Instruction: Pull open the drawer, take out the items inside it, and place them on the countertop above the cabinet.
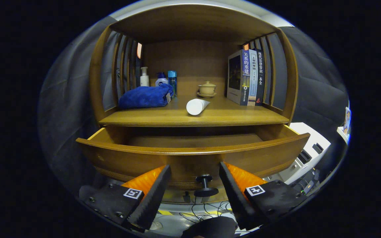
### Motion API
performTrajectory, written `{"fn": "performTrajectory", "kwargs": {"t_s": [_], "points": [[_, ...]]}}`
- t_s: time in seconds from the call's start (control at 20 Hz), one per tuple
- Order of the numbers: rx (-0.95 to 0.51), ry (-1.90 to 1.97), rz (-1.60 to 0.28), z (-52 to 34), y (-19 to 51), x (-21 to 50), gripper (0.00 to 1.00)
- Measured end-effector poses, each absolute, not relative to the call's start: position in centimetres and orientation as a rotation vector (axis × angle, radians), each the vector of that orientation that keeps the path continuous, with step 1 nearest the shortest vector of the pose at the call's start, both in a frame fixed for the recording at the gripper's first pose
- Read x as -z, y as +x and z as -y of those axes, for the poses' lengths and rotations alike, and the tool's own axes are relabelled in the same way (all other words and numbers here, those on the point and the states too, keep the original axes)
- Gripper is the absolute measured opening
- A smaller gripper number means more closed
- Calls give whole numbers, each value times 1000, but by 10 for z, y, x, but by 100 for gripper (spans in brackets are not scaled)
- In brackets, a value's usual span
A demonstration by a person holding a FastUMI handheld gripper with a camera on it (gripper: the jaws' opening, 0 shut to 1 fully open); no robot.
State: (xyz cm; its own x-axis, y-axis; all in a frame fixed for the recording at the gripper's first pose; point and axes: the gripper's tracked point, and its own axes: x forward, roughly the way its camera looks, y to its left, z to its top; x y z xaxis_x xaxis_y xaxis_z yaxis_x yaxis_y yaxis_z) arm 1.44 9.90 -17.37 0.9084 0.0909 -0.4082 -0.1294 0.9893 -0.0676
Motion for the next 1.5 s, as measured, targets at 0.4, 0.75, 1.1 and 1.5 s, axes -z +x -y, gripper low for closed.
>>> {"fn": "performTrajectory", "kwargs": {"t_s": [0.4, 0.75, 1.1, 1.5], "points": [[-116, -99, -417, -108, 72, 174, 98], [-109, -131, -415, -107, 82, 178, 97], [-102, -123, -393, -99, 78, 164, 98], [-85, -23, -209, -69, 79, 21, 99]]}}
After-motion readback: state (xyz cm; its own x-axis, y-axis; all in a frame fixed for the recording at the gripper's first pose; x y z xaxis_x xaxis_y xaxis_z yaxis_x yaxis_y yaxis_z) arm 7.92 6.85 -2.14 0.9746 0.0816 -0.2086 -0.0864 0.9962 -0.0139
